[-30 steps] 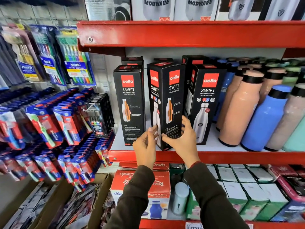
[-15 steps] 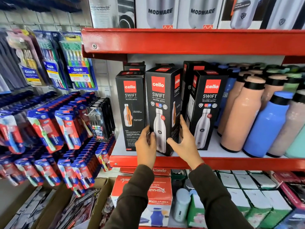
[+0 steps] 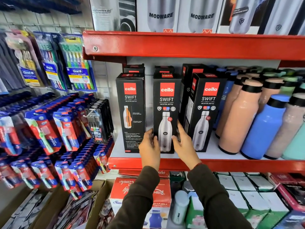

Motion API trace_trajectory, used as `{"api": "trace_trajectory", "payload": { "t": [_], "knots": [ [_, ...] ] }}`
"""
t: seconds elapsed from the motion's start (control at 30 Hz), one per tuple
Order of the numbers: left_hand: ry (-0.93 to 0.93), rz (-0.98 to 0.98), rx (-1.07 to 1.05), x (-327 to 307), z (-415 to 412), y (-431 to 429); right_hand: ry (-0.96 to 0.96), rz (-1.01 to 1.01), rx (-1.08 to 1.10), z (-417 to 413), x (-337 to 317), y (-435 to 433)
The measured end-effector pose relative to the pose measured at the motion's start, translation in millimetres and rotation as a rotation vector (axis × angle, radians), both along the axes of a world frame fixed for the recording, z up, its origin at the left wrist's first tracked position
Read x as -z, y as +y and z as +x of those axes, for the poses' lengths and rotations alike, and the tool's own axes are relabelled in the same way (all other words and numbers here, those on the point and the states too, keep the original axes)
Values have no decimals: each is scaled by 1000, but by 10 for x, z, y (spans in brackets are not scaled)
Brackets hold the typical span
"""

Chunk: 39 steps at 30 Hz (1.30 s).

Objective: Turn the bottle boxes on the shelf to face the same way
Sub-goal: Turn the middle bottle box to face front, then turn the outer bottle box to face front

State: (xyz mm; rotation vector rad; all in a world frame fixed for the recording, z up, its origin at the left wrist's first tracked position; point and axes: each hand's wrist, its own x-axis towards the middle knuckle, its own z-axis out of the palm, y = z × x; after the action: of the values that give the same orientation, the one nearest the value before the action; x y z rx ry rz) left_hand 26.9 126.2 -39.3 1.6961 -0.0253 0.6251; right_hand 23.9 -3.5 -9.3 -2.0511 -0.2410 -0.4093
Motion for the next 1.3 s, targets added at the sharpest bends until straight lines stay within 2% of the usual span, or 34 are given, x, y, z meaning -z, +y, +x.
{"api": "trace_trajectory", "payload": {
  "t": [0.27, 0.5, 0.77, 0.9, 1.03, 1.13, 1.3],
  "knots": [
    [-13, 4, 26, 29, -36, -62, 16, -22, 76, 25, 73, -11],
    [-6, 34, 32, 39, -85, -61, -29, 113, 199, -5, 198, 51],
    [-109, 20, 52, 35, -311, 147, -281, 279, 353, -291, 307, 247],
    [-271, 125, -73, -31, -379, 395, -335, 279, 231, -364, 278, 473],
    [-283, 121, -197, -93, -359, 619, -306, 241, 108, -377, 186, 727],
    [-208, 112, -225, -85, -248, 810, -259, 206, 25, -306, 174, 899],
    [-42, 71, -44, -40, -95, 1002, -45, 172, -3, -143, 193, 1110]
  ]
}}
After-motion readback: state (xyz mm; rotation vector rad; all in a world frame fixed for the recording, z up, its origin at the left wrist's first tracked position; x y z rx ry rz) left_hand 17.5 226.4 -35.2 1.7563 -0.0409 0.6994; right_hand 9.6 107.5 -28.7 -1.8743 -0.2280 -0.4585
